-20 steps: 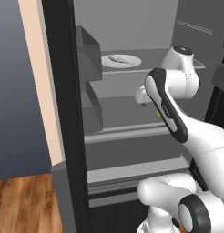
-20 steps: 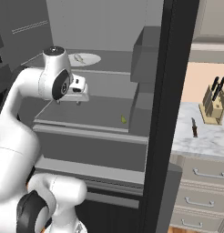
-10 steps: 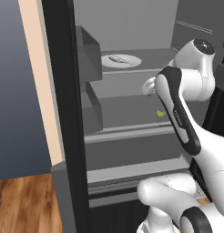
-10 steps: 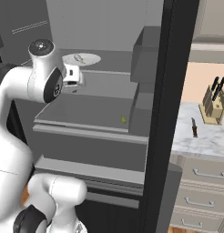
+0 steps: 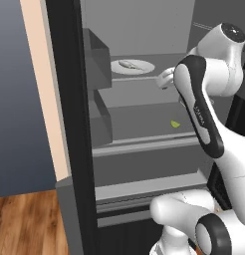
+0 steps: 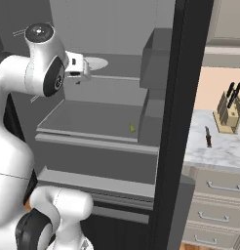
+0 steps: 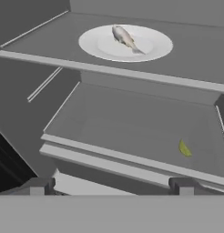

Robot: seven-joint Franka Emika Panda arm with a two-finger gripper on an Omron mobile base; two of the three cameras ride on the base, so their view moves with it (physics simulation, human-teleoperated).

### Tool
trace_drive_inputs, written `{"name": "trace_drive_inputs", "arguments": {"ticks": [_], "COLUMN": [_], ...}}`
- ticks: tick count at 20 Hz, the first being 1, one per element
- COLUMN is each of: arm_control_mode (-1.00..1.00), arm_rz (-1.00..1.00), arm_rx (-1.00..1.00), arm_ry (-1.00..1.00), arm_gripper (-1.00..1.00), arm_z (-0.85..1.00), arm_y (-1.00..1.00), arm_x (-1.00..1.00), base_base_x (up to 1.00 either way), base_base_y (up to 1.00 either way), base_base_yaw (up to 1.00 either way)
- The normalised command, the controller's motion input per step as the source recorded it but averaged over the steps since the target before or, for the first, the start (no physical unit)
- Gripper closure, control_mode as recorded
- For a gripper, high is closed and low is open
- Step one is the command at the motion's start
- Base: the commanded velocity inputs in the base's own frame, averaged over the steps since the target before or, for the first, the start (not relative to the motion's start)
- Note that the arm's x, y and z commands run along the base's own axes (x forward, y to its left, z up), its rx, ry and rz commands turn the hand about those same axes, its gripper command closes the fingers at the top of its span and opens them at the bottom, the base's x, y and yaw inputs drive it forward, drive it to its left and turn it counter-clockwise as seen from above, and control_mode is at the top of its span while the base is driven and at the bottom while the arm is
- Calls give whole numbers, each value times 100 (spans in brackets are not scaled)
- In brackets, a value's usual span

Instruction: Retrieve the fish from the fridge and place it on the cutting board.

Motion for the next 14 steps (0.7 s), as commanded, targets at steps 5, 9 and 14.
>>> {"name": "trace_drive_inputs", "arguments": {"ticks": [5,9,14], "arm_control_mode": [-100,-100,-100], "arm_rz": [0,0,0], "arm_rx": [0,0,0], "arm_ry": [0,0,0], "arm_gripper": [-100,-100,-100], "arm_z": [6,0,0], "arm_y": [0,3,8], "arm_x": [20,40,49], "base_base_x": [0,0,0], "base_base_y": [0,0,0], "base_base_yaw": [0,0,0]}}
